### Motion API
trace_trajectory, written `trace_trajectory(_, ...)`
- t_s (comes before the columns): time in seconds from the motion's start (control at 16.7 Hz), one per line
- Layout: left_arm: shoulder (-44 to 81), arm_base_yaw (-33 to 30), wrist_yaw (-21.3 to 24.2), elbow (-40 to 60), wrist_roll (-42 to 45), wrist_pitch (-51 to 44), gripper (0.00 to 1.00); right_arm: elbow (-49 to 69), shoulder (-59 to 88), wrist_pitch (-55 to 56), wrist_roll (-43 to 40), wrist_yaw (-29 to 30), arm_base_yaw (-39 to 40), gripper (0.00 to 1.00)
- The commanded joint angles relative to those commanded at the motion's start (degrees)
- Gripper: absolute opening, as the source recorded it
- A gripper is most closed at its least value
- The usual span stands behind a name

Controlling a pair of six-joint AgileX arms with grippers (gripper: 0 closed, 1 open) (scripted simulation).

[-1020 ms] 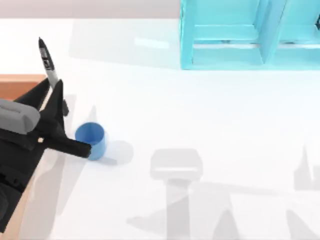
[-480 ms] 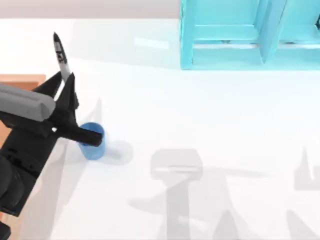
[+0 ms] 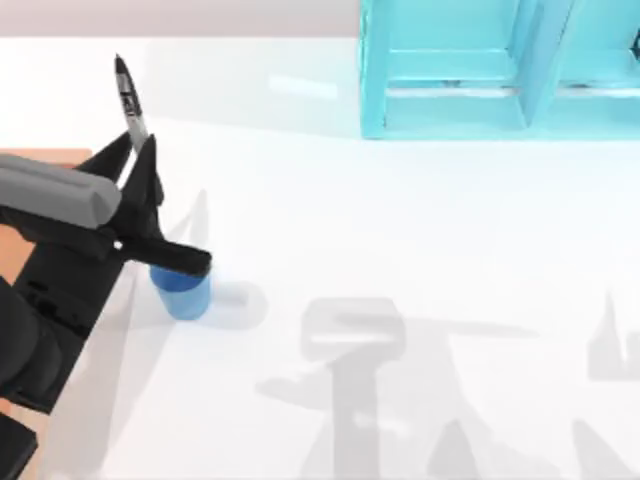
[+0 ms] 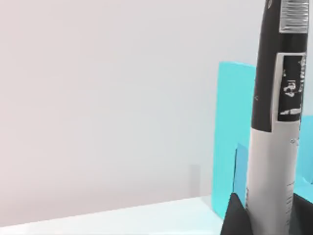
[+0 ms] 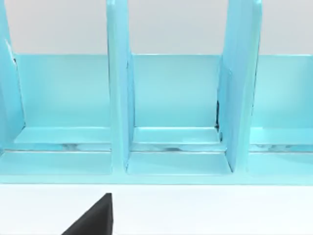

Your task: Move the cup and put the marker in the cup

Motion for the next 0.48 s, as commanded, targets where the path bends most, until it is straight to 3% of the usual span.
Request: trace_trajectory(0.48, 0.0, 0.0, 0.0, 0.0, 0.0, 0.0, 0.6, 0.0, 0.0, 0.0, 0.0, 0.0, 0.0, 1.0)
